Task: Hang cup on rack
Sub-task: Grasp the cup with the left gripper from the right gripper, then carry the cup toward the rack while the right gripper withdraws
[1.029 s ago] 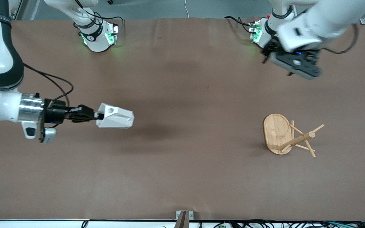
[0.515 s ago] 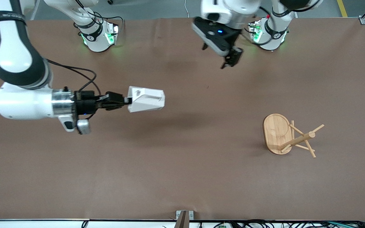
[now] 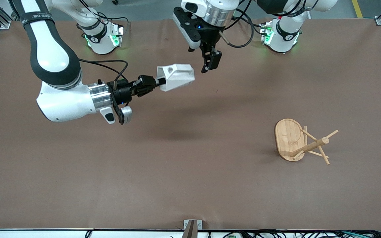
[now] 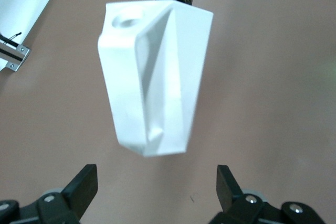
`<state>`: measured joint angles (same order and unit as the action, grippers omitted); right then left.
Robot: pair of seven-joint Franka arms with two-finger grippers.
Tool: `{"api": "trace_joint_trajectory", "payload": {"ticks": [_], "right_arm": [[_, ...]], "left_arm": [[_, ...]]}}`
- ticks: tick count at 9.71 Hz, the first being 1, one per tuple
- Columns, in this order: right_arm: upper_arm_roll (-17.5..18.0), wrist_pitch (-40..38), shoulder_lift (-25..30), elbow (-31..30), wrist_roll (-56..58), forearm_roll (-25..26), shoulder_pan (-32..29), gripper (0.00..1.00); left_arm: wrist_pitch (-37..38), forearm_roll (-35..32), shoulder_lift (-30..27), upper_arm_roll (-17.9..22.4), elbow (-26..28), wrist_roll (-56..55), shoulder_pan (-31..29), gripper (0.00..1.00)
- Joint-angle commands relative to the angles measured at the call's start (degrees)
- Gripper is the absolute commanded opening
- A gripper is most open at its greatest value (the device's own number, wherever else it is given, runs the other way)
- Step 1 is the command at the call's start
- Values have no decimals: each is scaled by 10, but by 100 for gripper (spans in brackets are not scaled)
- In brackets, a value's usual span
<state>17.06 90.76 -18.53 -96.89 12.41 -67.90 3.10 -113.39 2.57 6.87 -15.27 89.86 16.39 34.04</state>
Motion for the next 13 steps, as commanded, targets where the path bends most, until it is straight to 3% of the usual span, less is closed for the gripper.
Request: {"api": "trace_joint_trajectory", "payload": {"ticks": [1,5,6,8,9,10,11,13], "right_arm": [[10,-17,6,-14,22,-9,1,0],[44,-10,5,-16,22,-9,3,1],[45,-10,5,-15,22,-10,4,2],[56,-8,6,-14,21,-14,2,2],[56,-9,6,-12,20,-15,1,2],[56,-13,6,-10,16,-14,-1,30],[56,-12,7,-8,15,-14,-3,96],[47,-3,14,2,15,0,-9,100]], "left_arm": [[-11,-14,29,2,1,19,6,100],[-25,-5,31,2,2,31,6,99],[-25,-6,34,0,4,36,6,84],[-24,-6,33,0,4,27,6,28],[-22,-5,33,0,4,25,3,12],[-21,-5,31,1,4,14,0,10],[-18,-6,26,2,4,-18,-4,8],[-3,-11,24,9,4,-73,-8,5]]}}
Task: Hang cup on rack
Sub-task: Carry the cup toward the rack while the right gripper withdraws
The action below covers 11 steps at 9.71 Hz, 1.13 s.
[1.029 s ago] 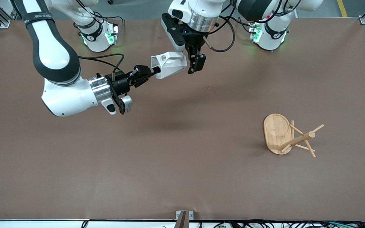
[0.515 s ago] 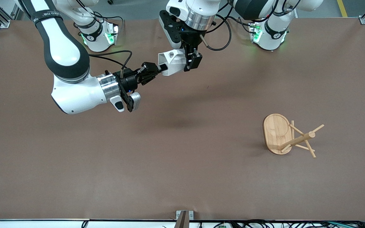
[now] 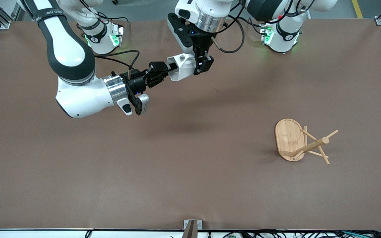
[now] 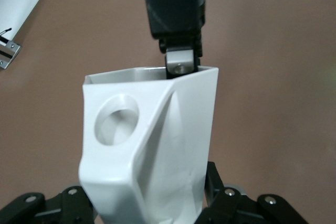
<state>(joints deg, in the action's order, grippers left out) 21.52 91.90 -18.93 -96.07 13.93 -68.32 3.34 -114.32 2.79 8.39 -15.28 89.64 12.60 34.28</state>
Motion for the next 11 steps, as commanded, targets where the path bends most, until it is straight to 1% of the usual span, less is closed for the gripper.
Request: {"api": "trace_joint_trajectory", "payload": {"ticks": [1,2,3,4,5,7,8,9,11], "right_arm": [[-15,14,23,-4,-2,37,-12,100],[-30,37,39,-4,-2,80,-13,100],[-58,48,46,-4,-2,119,-13,100],[-83,54,56,-10,-2,162,-13,100],[-101,60,74,-18,-2,205,-17,100],[-155,55,85,-19,-1,297,-18,100],[-187,54,91,-19,2,343,-18,100],[-211,51,102,-18,0,385,-21,100],[-223,45,132,-5,-2,515,-36,100]], "left_arm": [[15,-14,4,8,5,-70,-31,5],[17,-14,-4,8,7,-101,-46,3],[17,-14,-9,5,7,-134,-72,3],[20,-11,-19,5,7,-172,-101,2],[23,-8,-21,5,6,-187,-125,1],[32,-7,-24,5,12,-255,-166,1],[32,-7,-23,5,26,-265,-184,1],[32,-7,-24,5,46,-269,-202,1],[29,-8,-24,4,95,-233,-234,2]]}}
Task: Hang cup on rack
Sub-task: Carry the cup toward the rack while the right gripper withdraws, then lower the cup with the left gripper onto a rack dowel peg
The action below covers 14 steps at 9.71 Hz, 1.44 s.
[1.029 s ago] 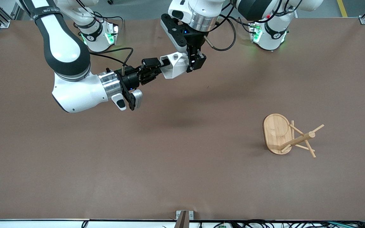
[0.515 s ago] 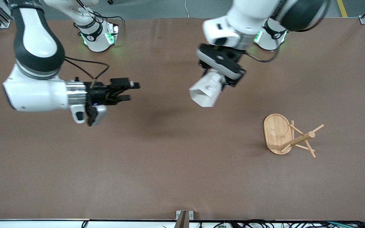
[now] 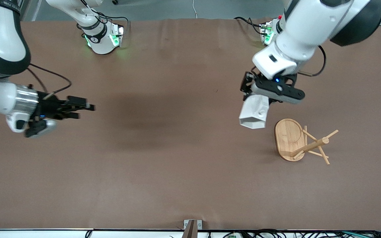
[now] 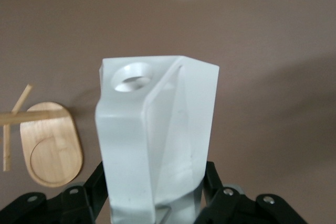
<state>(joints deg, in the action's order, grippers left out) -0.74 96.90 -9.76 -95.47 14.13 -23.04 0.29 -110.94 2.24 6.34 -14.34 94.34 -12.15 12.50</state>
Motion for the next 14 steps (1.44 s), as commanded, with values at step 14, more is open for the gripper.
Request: {"api": "trace_joint_trajectory", "payload": {"ticks": [14], "right_arm": [[-25,-103,127,94,-104,240,-4,100]], "left_arm": [[-144,-2,10,-7,211,250,-159,3]]}}
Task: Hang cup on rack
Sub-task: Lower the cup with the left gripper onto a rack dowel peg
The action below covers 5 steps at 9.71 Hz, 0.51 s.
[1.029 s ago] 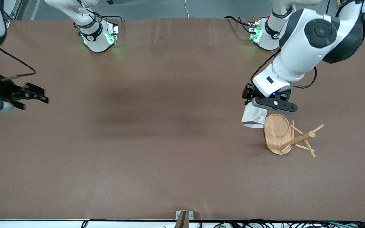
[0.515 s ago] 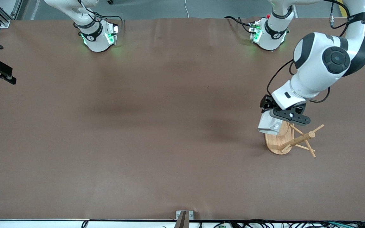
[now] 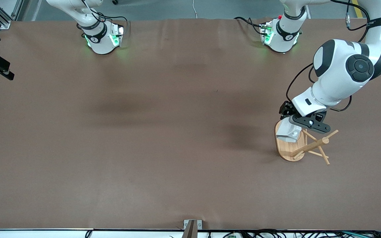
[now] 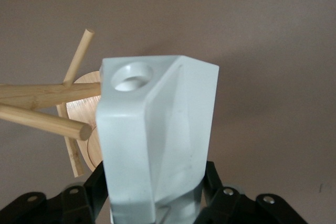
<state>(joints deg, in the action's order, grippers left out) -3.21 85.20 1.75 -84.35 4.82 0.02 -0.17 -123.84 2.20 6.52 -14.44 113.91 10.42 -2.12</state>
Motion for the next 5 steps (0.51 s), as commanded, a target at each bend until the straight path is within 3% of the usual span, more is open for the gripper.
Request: {"api": "trace_joint_trajectory", "payload": {"ticks": [1,5], "right_arm": [[0,12,11,-17,-9,9,3,100],[2,3,12,-24,-41,14,5,100]], "left_arm": [[-16,-2,11,-6,14,26,-16,3],[-32,-2,30,-6,10,43,-36,3]]}}
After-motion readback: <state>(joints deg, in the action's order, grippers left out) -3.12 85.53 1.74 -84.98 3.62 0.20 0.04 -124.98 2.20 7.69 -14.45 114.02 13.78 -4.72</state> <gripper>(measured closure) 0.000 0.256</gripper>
